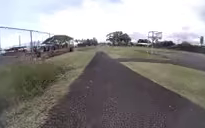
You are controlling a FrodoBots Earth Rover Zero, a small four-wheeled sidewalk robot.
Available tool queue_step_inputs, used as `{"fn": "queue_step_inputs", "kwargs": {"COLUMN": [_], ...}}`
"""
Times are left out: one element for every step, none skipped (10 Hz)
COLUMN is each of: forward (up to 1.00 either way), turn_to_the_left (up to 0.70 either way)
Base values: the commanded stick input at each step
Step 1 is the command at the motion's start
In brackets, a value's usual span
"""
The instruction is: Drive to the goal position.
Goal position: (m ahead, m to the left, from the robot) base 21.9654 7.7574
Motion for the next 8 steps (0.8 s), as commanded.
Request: {"fn": "queue_step_inputs", "kwargs": {"forward": [0.70,0.70,0.70,0.70,0.70,0.70,0.70,0.70], "turn_to_the_left": [0.01,0.01,-0.01,-0.09,-0.32,-0.34,-0.33,-0.23]}}
